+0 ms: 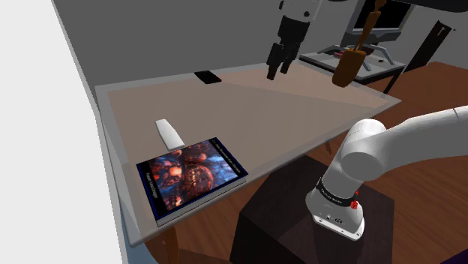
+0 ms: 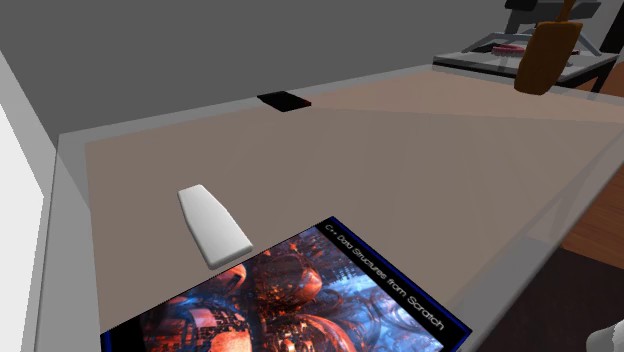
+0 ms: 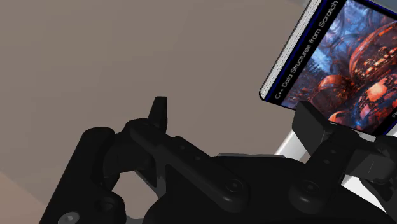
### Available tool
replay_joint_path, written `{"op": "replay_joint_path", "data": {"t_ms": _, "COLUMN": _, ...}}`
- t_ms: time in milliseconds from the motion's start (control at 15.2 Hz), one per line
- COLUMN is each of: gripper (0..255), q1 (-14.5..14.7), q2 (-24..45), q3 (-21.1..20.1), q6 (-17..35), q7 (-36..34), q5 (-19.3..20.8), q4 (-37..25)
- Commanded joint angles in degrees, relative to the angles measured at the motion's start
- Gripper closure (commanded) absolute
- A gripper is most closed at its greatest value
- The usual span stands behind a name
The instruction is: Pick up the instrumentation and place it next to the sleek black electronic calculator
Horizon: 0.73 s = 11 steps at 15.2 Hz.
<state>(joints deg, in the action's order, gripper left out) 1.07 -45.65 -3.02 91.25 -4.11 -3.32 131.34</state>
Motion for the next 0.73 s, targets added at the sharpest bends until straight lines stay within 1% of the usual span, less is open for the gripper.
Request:
{"op": "replay_joint_path", "data": {"t_ms": 0, "gripper": 0, "q1": 0.00, "q2": 0.00, "q3": 0.00, "q6": 0.00, "q7": 0.00, "q5": 0.00, "q4": 0.00}}
{"op": "replay_joint_path", "data": {"t_ms": 330, "gripper": 0, "q1": -0.05, "q2": 7.75, "q3": -4.35, "q6": 6.96, "q7": -5.60, "q5": -1.80, "q4": -0.20}}
{"op": "replay_joint_path", "data": {"t_ms": 660, "gripper": 0, "q1": -0.36, "q2": 16.93, "q3": -8.45, "q6": 13.32, "q7": -11.28, "q5": -2.40, "q4": -2.40}}
